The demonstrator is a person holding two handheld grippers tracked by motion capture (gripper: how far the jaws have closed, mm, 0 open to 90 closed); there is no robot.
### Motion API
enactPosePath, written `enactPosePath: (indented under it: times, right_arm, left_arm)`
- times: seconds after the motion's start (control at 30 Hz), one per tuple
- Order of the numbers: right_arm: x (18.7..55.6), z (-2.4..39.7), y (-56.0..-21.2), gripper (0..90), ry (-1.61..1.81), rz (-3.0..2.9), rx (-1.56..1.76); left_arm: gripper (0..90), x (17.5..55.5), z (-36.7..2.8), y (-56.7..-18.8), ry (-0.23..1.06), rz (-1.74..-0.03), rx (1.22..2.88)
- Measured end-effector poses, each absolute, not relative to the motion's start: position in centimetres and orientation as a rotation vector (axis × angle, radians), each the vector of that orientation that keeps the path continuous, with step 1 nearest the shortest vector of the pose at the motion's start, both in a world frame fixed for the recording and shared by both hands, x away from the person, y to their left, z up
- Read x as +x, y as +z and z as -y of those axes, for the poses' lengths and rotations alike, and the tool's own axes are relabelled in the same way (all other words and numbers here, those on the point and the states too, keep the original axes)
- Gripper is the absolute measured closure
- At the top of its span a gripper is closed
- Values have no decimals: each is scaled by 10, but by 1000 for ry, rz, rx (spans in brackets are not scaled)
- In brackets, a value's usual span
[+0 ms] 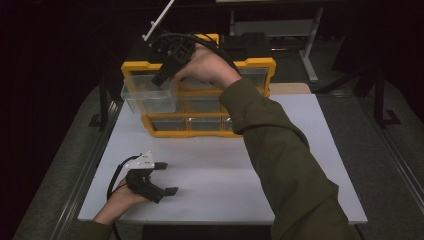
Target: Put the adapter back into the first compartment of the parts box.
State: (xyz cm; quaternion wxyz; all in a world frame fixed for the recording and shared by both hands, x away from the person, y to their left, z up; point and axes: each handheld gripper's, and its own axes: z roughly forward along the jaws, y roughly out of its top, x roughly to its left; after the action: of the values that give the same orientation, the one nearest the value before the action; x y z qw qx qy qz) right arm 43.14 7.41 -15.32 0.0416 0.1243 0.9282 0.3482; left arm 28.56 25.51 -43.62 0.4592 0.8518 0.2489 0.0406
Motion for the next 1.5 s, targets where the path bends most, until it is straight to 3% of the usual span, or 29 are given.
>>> enactPosePath:
  times: [0.67, 1.5]
  right_arm:
    - [415, 4, -162, 431, 1181, -2749, 506]
    - [382, 61, -245, 256, 1158, -2700, 597]
  left_arm:
    - [0, 287, -254, -437, 96, -611, 2106]
    - [0, 287, -254, -437, 96, -607, 2107]
